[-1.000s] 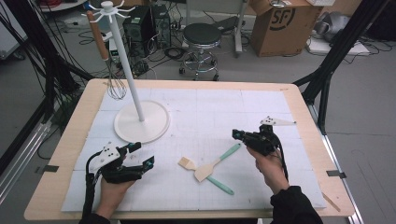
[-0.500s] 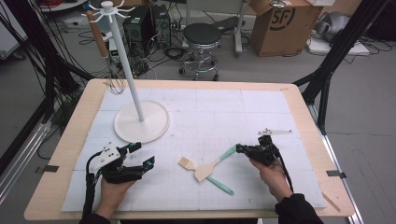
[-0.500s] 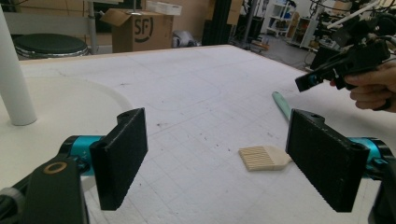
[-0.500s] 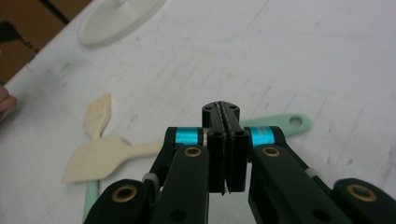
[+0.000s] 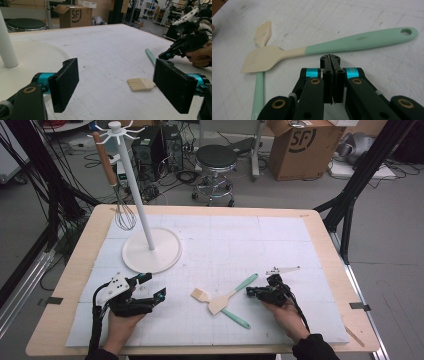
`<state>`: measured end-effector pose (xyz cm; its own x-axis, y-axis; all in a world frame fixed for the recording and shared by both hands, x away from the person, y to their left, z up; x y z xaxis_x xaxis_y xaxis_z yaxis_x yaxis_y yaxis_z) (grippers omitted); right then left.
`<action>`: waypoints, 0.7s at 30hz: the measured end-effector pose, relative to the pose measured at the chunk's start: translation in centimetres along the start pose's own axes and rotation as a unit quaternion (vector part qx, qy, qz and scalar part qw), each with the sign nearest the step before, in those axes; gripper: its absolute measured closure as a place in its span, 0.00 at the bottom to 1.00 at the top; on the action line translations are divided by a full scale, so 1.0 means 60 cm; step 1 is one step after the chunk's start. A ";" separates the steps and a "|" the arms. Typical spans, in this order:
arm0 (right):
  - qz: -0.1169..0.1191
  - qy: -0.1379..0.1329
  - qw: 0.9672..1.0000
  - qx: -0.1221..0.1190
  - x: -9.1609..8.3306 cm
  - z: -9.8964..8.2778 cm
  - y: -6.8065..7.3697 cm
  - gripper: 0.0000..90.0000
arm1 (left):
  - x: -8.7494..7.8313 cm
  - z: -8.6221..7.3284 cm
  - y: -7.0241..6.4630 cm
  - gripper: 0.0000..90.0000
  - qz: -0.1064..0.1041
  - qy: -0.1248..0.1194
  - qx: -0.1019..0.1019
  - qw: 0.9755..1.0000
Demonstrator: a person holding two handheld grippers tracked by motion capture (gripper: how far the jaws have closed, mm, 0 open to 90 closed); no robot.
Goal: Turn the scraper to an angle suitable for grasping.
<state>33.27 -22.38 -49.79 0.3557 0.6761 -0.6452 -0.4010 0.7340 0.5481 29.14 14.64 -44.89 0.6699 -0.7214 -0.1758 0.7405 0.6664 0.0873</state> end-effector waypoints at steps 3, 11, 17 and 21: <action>0.000 0.003 1.000 -0.004 0.006 0.005 0.002 1.00 | 0.000 0.000 0.000 0.24 0.000 0.001 0.002 1.000; 0.006 0.013 1.000 -0.014 0.033 0.014 0.026 1.00 | 0.000 0.000 0.000 0.24 0.000 0.001 0.002 1.000; 0.013 0.018 1.000 -0.014 0.046 0.018 0.038 1.00 | 0.000 0.000 0.000 0.24 0.000 0.000 0.002 1.000; 0.017 0.021 0.999 -0.018 0.059 0.025 0.049 1.00 | 0.000 0.001 -0.001 0.24 0.000 0.000 0.001 1.000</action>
<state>34.61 -17.75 -49.64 0.3057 0.6967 -0.6490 -0.4418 0.7076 0.5515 29.07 14.59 -44.85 0.6698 -0.7215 -0.1753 0.7407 0.6658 0.0899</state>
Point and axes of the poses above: each handheld gripper's, and its own axes: x roughly forward along the jaws, z roughly out of its top, y roughly to its left, the point moved 6 cm from there along x, roughly forward along the jaws, and after that the axes turned 15 degrees about x, right-handed, at the moved point
